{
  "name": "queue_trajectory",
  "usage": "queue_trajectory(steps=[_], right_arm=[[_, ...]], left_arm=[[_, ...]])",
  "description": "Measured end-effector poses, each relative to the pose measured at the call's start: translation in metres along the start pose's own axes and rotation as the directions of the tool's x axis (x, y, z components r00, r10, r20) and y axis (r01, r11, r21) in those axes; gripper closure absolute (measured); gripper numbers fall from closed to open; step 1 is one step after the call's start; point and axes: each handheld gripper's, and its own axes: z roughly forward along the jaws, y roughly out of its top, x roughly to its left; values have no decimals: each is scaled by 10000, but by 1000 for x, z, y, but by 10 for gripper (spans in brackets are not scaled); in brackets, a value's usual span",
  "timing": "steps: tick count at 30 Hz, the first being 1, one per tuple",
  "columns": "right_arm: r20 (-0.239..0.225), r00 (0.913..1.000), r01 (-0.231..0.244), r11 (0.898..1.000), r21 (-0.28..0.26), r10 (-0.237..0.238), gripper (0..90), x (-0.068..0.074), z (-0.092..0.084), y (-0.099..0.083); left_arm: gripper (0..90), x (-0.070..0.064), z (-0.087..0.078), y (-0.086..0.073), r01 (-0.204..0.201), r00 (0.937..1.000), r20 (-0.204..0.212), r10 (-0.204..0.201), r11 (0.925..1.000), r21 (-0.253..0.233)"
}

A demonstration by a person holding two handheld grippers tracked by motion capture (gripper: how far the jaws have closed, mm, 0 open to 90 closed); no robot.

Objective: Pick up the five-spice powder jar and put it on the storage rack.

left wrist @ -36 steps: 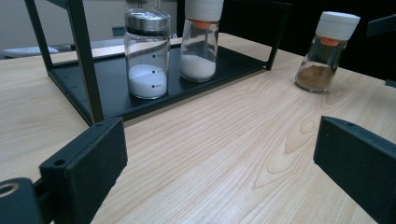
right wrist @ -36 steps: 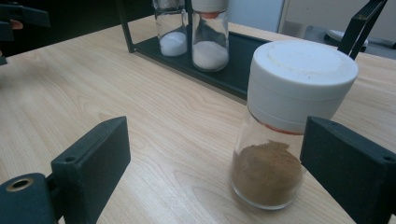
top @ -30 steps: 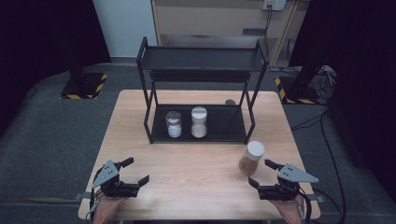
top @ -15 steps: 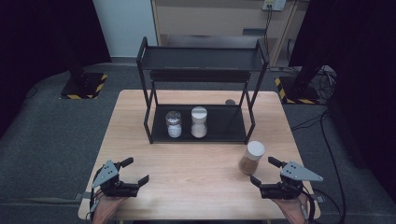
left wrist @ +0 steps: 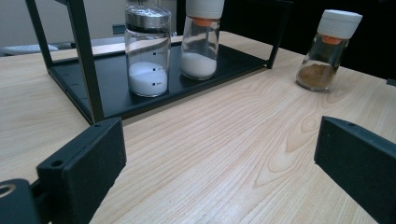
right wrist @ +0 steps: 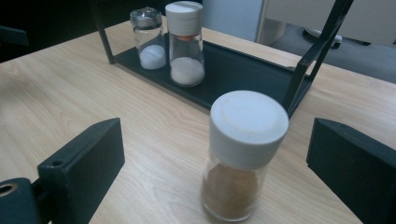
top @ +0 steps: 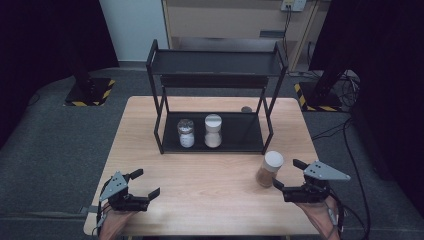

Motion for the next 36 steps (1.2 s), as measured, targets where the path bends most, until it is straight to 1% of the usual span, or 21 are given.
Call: queue_trajectory(steps=[4, 6, 9, 13, 16, 17, 22, 28, 36], right_arm=[[-53, 9999, -89, 9997, 242, 91, 46, -7, 4, 10], [-138, 9997, -186, 9983, 544, 193, 45, -11, 9, 16], [-71, 9996, -268, 9959, 862, 275, 45, -13, 16, 21], [-13, 9994, -352, 9944, 993, 355, 47, -17, 23, 24], [-87, 9989, -457, 9923, 1153, 470, 49, -22, 28, 26], [-17, 9991, -412, 9925, 1153, 417, 54, -21, 29, 26], [-72, 9990, -430, 9908, 1287, 443, 66, -24, 36, 29], [-165, 9984, -510, 9849, 1657, 545, 64, -27, 49, 31], [-156, 9981, -563, 9803, 1894, 604, 80, -30, 63, 31]], left_arm=[[13, 0, 0, 0, -9, 10000, -6, 9, 10000, 24], [13, 0, 0, 0, -8, 10000, -17, 8, 10000, 15], [13, 0, 0, 0, 0, 10000, -11, 0, 10000, 5], [13, 0, -1, 0, 12, 10000, -14, -12, 10000, -4], [13, 0, -1, 0, 17, 10000, -16, -17, 10000, -27], [13, 1, -1, 0, 18, 10000, -19, -18, 10000, -23], [14, 1, 0, 0, 15, 10000, 8, -15, 10000, 6], [14, 1, -1, 0, 23, 10000, -13, -23, 10000, -11], [14, 1, -1, 0, 17, 10000, -3, -17, 10000, -2]])
